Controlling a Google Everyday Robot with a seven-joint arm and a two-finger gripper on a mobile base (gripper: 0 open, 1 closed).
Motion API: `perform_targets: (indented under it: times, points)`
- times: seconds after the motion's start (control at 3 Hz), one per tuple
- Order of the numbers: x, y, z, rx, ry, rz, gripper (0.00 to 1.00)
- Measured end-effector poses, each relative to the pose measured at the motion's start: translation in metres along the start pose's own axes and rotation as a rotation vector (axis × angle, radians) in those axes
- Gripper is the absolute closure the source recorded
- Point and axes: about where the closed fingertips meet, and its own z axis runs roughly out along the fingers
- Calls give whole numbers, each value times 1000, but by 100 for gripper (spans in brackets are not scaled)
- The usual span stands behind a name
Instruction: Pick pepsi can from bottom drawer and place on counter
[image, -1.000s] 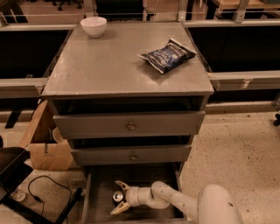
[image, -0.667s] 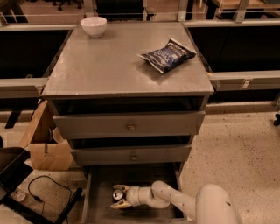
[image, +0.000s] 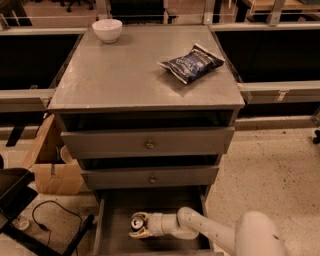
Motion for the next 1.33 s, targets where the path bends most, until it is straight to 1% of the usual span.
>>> perform_targets:
  times: [0.33, 0.67, 1.0, 1.33]
  points:
    - [-46, -16, -85, 82, 17, 32, 100]
    - [-139, 12, -197, 99, -32, 118, 100]
    - [-214, 45, -257, 67, -61, 183, 100]
    - [-299, 36, -315, 82, -79, 200, 100]
